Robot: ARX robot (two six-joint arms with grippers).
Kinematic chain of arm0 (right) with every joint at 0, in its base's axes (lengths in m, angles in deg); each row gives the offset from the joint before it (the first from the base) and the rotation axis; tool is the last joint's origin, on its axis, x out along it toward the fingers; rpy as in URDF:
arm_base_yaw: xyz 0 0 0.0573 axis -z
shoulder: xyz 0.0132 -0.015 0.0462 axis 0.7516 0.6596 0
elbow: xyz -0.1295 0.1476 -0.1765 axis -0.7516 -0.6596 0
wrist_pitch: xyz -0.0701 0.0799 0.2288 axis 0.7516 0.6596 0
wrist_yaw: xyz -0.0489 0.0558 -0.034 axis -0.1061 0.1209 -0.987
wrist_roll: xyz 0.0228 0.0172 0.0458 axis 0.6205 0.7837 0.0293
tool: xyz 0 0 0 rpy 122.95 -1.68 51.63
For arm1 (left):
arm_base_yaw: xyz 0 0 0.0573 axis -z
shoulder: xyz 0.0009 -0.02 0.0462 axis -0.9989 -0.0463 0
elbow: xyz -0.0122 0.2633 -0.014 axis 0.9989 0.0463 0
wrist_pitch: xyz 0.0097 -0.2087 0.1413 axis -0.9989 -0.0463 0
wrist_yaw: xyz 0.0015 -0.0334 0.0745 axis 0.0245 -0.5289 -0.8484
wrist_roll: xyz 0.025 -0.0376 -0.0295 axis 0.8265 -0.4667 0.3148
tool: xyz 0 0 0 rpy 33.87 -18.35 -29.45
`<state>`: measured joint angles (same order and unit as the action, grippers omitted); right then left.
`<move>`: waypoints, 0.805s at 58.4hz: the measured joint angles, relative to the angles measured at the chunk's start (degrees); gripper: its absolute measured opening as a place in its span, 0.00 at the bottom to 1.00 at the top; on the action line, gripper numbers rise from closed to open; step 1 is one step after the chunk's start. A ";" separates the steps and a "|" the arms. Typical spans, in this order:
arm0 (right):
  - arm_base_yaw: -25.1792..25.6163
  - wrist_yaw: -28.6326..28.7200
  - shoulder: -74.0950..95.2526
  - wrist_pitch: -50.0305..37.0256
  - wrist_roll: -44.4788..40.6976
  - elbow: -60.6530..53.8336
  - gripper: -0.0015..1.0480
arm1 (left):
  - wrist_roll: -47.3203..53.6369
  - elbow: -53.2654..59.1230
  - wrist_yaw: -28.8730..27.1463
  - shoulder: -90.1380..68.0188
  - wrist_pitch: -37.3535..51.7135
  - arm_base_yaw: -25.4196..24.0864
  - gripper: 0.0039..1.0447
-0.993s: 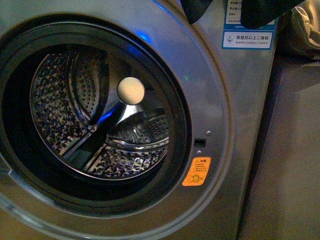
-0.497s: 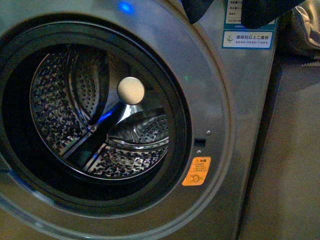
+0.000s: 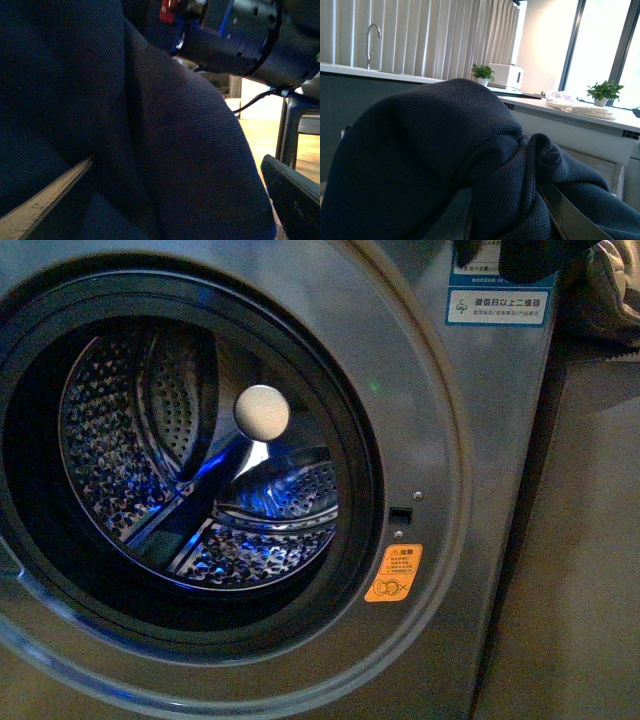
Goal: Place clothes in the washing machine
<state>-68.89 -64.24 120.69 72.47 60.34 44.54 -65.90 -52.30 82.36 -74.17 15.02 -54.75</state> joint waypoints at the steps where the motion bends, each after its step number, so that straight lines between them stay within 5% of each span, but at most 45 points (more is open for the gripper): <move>1: 0.00 0.00 0.00 0.00 0.00 0.00 0.20 | 0.52 -0.11 -0.90 -0.55 -0.04 0.44 0.94; 18: 0.00 -0.33 0.00 0.00 -0.04 0.00 0.20 | 1.79 -8.85 -25.75 -10.75 2.36 4.33 0.94; 47: 0.04 -0.63 0.00 -0.02 -0.24 0.00 0.20 | 2.89 -14.84 -35.80 -17.38 6.80 12.35 0.94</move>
<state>-68.85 -64.87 120.69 72.45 60.09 44.54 -63.02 -67.14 46.56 -91.54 21.82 -42.40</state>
